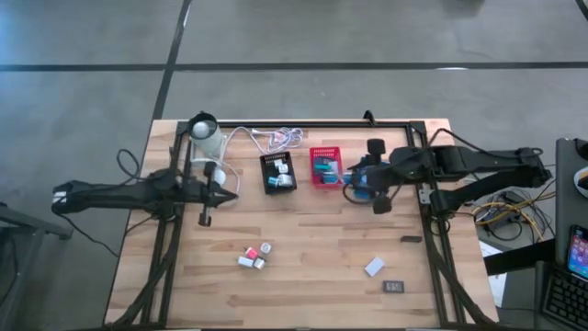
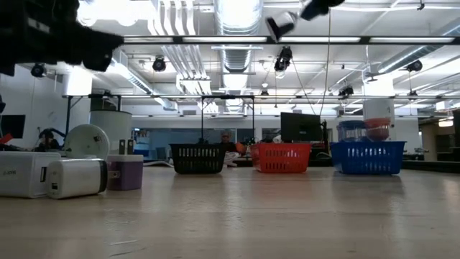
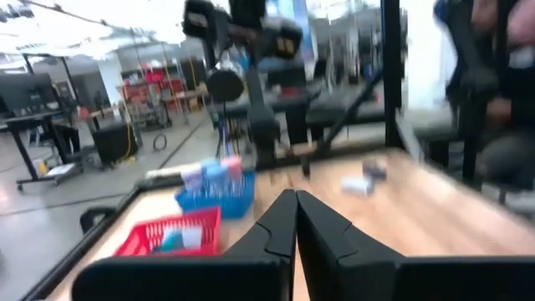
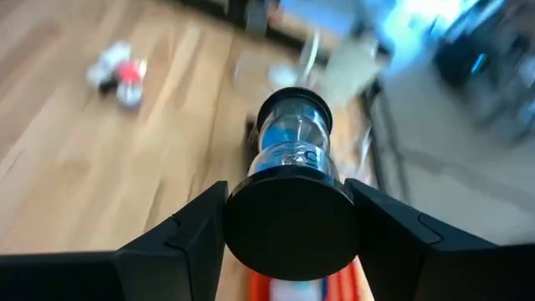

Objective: Pick & Place Office items
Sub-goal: Put the blue hourglass into the blue bin

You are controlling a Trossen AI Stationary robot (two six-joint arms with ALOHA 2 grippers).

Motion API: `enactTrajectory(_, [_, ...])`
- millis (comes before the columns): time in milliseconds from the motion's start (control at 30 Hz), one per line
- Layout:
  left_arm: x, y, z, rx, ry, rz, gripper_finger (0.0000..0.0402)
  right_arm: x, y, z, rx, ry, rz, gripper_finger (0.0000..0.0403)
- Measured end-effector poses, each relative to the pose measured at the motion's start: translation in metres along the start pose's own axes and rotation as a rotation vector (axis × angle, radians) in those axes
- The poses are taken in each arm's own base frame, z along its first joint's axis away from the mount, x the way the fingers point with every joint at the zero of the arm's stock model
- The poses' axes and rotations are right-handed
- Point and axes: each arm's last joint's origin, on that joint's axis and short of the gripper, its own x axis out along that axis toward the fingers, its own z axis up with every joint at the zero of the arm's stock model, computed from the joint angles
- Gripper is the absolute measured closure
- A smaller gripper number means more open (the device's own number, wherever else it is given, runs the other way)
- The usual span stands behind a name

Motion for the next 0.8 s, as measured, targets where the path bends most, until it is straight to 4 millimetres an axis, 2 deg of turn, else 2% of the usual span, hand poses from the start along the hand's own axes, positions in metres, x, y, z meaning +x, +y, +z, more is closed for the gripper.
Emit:
enactTrajectory(267, [-0.002,-0.001,-0.003,0.029,-0.009,0.002,0.0389,-0.016,-0.004,-0.006,0.109,0.364,0.016,0.0199])
enactTrajectory(433, [-0.002,0.000,0.000,-0.001,-0.020,0.003,0.0388,-0.018,-0.005,-0.016,0.165,0.504,0.035,0.0199])
enactTrajectory(633, [-0.002,0.000,0.004,-0.012,-0.033,0.005,0.0388,-0.011,-0.007,-0.024,0.201,0.593,0.107,0.0199])
enactTrajectory(800, [-0.002,0.000,0.003,-0.013,-0.028,0.004,0.0388,0.003,-0.006,-0.027,0.196,0.659,0.141,0.0199])
